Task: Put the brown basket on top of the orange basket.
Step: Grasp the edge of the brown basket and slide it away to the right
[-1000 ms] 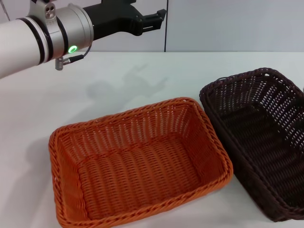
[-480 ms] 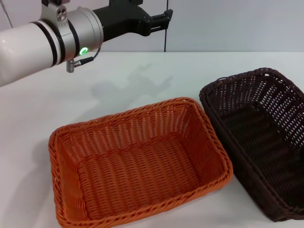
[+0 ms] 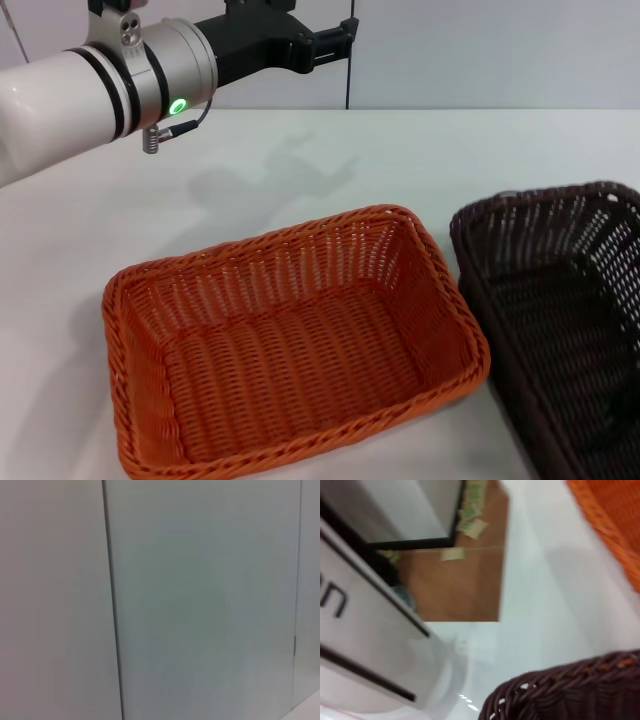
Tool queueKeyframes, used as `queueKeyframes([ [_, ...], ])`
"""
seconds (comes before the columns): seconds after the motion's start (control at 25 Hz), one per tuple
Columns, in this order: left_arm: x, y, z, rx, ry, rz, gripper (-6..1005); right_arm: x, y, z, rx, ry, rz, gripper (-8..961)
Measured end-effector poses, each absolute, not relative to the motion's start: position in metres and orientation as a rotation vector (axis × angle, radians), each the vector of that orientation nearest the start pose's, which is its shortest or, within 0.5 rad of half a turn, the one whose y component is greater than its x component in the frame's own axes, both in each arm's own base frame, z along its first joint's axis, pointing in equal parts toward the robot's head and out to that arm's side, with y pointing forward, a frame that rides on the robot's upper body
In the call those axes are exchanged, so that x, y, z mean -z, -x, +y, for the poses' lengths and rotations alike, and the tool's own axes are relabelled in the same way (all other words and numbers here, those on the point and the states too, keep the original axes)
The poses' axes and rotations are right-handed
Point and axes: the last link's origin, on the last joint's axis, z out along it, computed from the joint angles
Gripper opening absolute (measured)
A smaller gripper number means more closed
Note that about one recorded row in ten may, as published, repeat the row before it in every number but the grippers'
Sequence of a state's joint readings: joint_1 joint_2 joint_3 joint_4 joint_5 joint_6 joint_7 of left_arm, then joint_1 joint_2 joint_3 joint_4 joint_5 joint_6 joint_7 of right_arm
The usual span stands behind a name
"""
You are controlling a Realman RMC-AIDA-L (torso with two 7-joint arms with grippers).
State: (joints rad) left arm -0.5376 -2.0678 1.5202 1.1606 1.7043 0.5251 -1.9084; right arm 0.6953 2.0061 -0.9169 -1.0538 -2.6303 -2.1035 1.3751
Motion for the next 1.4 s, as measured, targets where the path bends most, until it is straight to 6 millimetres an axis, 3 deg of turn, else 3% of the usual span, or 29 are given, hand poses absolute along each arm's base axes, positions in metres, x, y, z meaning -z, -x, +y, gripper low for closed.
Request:
queueKeyframes([
  [0.2,-0.003,0.122,0.431,0.61,2.223,-0.454,829,-0.046,-0.224,0.303,0.444,3.49,-0.057,547],
  [0.36,-0.002,0.122,0.433,0.602,2.224,-0.448,829,-0.049,-0.222,0.31,0.377,3.461,-0.067,547],
  [0.68,0.0,0.122,0.437,0.587,2.223,-0.44,829,-0.095,-0.218,0.369,0.055,3.106,0.073,548],
  [1.08,-0.002,0.126,0.436,0.606,2.212,-0.455,829,-0.118,-0.219,0.408,0.08,2.835,0.143,552],
  [1.24,-0.002,0.127,0.436,0.604,2.212,-0.453,829,-0.114,-0.218,0.416,0.108,2.796,0.125,557],
  [1.4,-0.001,0.128,0.436,0.601,2.215,-0.459,829,-0.097,-0.217,0.422,0.164,2.791,0.097,671],
])
